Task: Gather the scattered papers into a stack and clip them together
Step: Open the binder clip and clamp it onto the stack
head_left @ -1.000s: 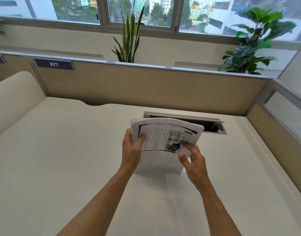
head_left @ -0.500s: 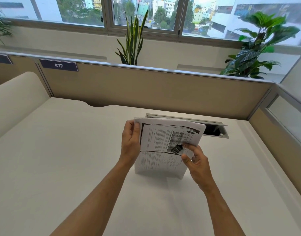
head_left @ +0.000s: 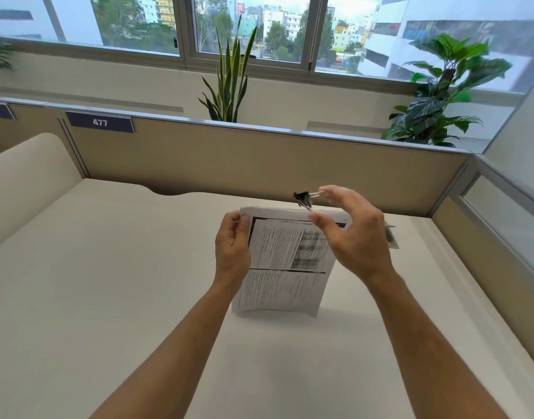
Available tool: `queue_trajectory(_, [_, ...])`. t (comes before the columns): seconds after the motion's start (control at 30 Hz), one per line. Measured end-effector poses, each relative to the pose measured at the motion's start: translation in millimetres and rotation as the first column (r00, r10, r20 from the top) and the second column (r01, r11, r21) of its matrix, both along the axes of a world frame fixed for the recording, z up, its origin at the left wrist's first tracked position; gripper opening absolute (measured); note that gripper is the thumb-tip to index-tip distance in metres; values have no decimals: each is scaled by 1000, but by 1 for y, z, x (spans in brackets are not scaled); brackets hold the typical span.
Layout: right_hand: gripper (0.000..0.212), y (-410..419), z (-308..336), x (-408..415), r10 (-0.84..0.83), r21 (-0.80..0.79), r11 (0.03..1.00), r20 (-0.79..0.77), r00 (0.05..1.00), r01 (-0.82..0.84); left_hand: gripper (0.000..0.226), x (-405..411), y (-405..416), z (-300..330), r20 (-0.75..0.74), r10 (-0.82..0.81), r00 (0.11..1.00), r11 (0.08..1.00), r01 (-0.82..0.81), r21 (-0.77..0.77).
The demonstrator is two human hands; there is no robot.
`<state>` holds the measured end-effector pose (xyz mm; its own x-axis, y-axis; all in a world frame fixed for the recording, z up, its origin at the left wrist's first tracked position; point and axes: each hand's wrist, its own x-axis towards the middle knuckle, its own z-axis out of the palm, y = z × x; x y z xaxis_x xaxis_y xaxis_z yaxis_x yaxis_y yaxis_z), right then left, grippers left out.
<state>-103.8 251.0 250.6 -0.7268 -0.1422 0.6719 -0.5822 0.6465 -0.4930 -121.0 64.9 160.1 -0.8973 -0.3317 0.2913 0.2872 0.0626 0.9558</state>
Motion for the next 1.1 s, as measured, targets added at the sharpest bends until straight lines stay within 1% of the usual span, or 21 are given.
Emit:
queue_trajectory(0.03, [41,-4,9,-7,16,97,995,2,1000,-16,19,0,1,2,1,0,1000,1000,0,-10])
queue_trajectory(0.1, [41,-11,25,-19,58,297,953,30,998,-64,19,0,1,6,-11,0,1000,1000,-1,-26])
queue_trajectory(0.17, [41,-20,41,-27,79,424,900,79,994,-105,19,0,0,11,-35,0,999,999,-1,-38])
queue_trajectory(0.3, [33,-36,66,-38,125,601,788,54,991,-132,18,-1,0,18,-54,-2,999,999,-1,-52])
queue_trajectory(0.4, [35,-44,79,-45,110,681,725,26,994,-98,18,-1,1,21,-57,-8,998,999,5,-47])
queue_trajectory(0.5, [31,-52,87,-48,94,762,645,2,996,-63,18,0,2,23,-64,-19,998,999,17,-29])
queue_trajectory(0.6, [31,-56,89,-48,99,814,579,-30,995,-33,19,0,3,24,-70,-30,997,999,29,-29])
queue_trajectory(0.73, [31,-57,91,-45,110,843,538,-83,991,11,20,1,3,24,-80,-25,996,999,23,-26])
queue_trajectory(0.93, [31,-53,93,-43,103,824,565,-114,988,36,23,3,7,25,-81,-42,996,998,38,-43])
queue_trajectory(1.1, [31,-52,91,-40,91,825,565,-93,992,26,20,5,10,31,-92,-53,994,998,49,-41])
